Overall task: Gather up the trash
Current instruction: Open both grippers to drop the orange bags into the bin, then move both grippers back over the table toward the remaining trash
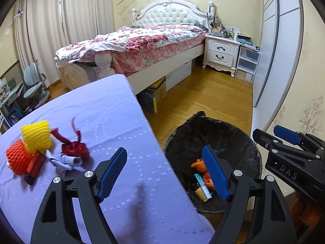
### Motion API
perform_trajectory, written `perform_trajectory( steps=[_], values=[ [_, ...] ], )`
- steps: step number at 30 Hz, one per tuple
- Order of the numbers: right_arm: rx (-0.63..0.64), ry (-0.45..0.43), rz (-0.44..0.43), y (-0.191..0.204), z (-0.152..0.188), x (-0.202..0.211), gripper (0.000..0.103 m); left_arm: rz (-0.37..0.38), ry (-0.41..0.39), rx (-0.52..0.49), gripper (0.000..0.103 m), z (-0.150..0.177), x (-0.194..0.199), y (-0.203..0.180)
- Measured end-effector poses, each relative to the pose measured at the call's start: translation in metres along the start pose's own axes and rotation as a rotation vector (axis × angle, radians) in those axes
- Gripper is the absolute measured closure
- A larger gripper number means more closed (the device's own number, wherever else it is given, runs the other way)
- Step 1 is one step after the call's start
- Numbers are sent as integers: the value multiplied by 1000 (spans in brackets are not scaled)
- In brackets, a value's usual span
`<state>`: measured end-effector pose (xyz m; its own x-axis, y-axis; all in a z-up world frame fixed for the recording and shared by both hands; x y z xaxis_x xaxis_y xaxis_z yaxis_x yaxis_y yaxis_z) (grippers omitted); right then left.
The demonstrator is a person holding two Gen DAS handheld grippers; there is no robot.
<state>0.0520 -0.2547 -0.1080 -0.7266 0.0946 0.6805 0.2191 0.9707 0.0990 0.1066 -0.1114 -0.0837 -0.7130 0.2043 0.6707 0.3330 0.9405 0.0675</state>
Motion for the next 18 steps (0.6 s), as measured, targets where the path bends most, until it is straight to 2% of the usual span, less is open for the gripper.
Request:
perform_trajectory(
  steps=[11,18],
  values=[
    [94,19,-108,62,7,6,48,-131,4,89,26,27,27,75],
    [194,38,-205,124,15,11,48,-231,32,172,26,55,43,132]
  ],
)
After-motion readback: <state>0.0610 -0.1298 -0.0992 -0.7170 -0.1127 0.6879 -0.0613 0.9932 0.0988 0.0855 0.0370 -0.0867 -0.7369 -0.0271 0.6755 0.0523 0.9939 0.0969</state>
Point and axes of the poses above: each gripper's, at about its wrist camera, not at the fingertips, and x roughly against the way its jaws point, y to its left, z to its underside, the point moved 5 cm from there along -x, roughly the way its jaws point, and after that the axes turned 2 degrees about -x, right-handed, at the moved point
